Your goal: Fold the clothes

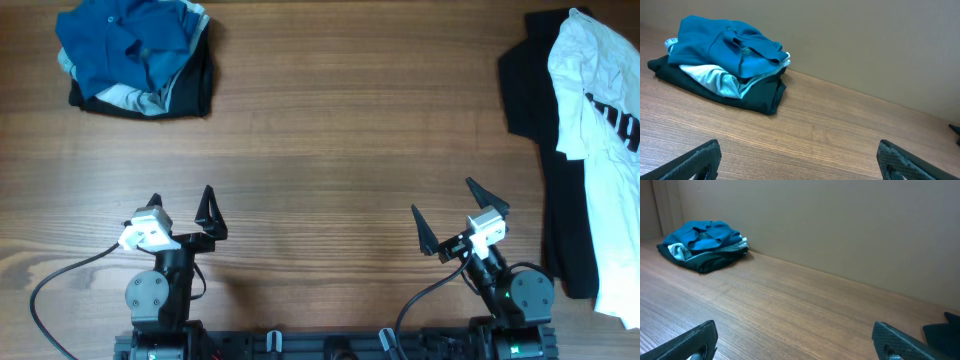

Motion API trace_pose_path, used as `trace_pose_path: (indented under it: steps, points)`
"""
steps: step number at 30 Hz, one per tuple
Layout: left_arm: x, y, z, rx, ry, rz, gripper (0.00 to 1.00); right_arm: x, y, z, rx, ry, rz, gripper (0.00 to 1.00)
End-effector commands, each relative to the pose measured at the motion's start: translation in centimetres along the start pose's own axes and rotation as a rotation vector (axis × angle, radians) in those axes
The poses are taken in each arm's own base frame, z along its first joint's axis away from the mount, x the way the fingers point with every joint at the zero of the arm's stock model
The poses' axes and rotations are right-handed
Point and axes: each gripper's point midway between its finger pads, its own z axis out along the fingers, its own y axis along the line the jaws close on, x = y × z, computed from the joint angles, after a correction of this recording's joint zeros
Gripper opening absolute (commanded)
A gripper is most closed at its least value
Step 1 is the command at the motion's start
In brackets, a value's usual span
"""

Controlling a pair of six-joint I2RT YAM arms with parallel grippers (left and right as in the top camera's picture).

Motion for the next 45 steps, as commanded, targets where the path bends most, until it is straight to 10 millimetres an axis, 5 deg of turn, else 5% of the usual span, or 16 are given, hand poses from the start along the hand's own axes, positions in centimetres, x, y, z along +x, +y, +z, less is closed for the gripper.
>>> trace_pose_path:
  steps: [1,45]
  points:
    - [0.21,-0.06,0.0,0.008,0.006,-0.002,1.0,-0.05,0.06,0.03,-0.002,-0.003,0.014,1.0]
    - [0.2,-0.09,0.0,0.01,0.005,-0.002,1.0,-0.17,-0.85,0.0,0.051,-0.003,-0.098,1.0]
